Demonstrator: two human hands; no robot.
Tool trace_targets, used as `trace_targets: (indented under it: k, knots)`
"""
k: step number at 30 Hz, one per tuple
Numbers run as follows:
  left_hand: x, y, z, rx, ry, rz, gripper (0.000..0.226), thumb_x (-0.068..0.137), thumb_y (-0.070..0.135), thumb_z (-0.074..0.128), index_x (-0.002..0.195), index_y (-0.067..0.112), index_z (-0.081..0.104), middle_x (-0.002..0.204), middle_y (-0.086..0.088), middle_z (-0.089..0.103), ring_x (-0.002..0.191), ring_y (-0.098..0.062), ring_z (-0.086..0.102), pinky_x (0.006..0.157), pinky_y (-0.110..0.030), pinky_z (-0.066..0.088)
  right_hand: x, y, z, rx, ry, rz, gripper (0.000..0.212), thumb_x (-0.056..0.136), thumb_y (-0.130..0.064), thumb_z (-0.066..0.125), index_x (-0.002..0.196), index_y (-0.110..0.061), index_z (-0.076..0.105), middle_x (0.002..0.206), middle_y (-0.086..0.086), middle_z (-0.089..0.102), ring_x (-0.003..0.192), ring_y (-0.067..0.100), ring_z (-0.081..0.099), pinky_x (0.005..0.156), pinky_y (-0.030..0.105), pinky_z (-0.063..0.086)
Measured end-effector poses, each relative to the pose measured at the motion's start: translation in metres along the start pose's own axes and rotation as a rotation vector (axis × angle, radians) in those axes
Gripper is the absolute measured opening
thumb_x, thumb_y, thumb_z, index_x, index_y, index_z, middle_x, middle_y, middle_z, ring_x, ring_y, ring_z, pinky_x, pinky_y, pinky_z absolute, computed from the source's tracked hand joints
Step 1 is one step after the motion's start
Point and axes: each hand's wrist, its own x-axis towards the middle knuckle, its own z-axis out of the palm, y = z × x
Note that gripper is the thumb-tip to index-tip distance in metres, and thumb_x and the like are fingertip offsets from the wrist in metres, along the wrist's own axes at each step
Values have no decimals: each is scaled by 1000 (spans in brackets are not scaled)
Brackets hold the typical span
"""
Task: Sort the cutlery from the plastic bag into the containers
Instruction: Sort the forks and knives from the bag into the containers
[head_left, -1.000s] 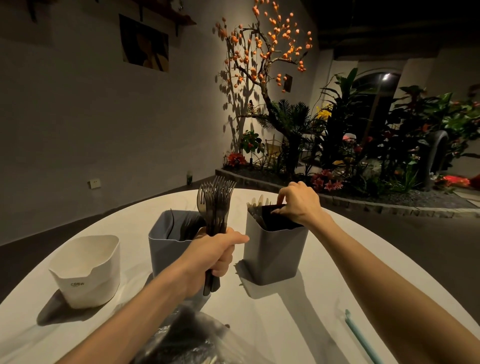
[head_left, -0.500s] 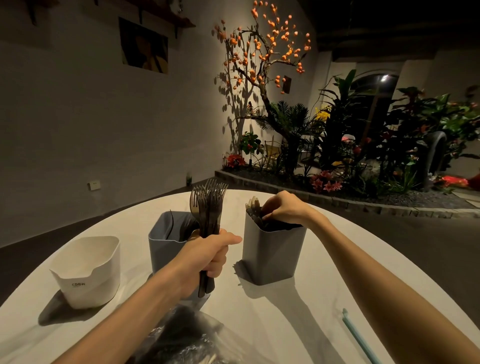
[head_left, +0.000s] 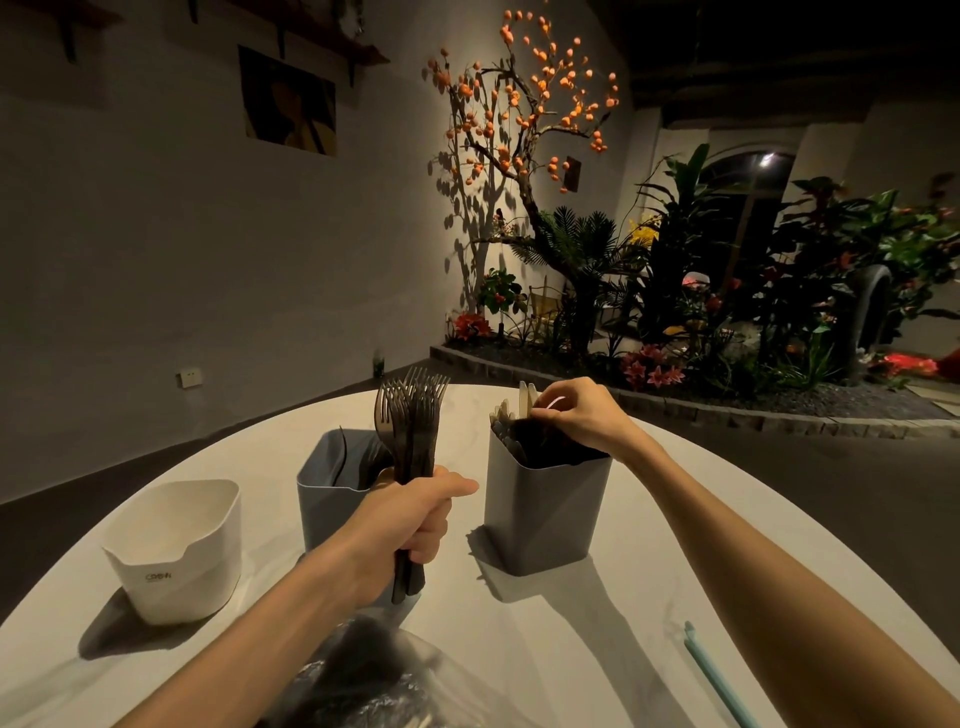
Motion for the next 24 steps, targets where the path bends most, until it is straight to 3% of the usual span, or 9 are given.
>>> trace_targets:
  k: [3, 6, 8, 11, 14, 16, 19, 22, 24]
  knots:
    - [0, 0, 2, 2, -10, -9, 56, 96, 18, 66, 44, 17, 45, 48, 0, 38, 41, -9, 29, 43, -19, 29, -4, -3, 1, -88, -111, 11, 28, 91, -35, 73, 110, -13, 75, 101, -1, 70, 88, 9, 65, 65, 13, 50]
    - [-2, 4, 2, 12, -12, -4, 56, 94, 19, 68, 42, 18, 48, 49, 0, 39, 42, -9, 30, 43, -19, 30, -16, -20, -4, -81, 20, -26, 28, 92, -37, 72, 106, -14, 77, 98, -1, 75, 82, 9, 68, 63, 14, 53]
    - [-5, 9, 0, 17, -12, 9, 53, 93, 19, 70, 45, 17, 47, 51, 0, 39, 42, -9, 30, 42, -19, 31, -30, -53, -11, 188, 96, -80, 30, 92, -42, 70, 105, -16, 76, 93, -1, 77, 82, 14, 72, 63, 18, 56]
    - [-8, 20, -3, -1, -13, 24, 39, 93, 18, 69, 60, 13, 50, 53, -1, 39, 42, -9, 30, 42, -20, 30, -59, -120, -10, 647, -141, -136, 53, 82, -46, 73, 126, -19, 64, 108, -1, 74, 99, 16, 73, 85, 28, 60]
    - [-11, 28, 0, -6, 16, -3, 27, 101, 13, 57, 74, 7, 53, 50, -1, 40, 41, -9, 28, 42, -20, 28, -79, -167, 16, 786, -272, -132, 71, 75, -32, 84, 138, -22, 53, 122, 2, 67, 107, 19, 71, 91, 33, 59]
    - [-13, 29, -1, 67, 40, -16, 37, 104, 11, 49, 68, 9, 46, 42, 1, 38, 36, -9, 29, 40, -22, 27, -84, -189, 38, 869, -240, -70, 52, 83, -24, 82, 129, -17, 58, 107, 5, 70, 83, 14, 72, 72, 27, 60]
    - [-17, 38, -11, 175, 117, 72, 30, 98, 4, 55, 69, 8, 50, 44, -2, 45, 39, -13, 38, 43, -25, 35, -79, -214, 46, 1054, -163, -19, 22, 95, -30, 70, 95, -10, 61, 71, 1, 54, 50, 7, 44, 46, 20, 38]
    - [-25, 65, -29, 286, 135, 305, 13, 81, 3, 77, 80, 9, 65, 62, -1, 67, 63, -20, 63, 63, -32, 49, -60, -237, 26, 1190, -42, -127, 30, 97, -36, 66, 76, -20, 53, 55, -7, 36, 44, 8, 29, 41, 20, 25]
    - [-28, 81, -47, 323, 158, 418, 27, 77, 8, 84, 99, 15, 70, 86, -1, 77, 89, -23, 72, 81, -39, 55, -43, -247, 14, 1230, 58, -212, 41, 97, -36, 66, 64, -24, 45, 51, -8, 34, 41, 9, 26, 40, 20, 23]
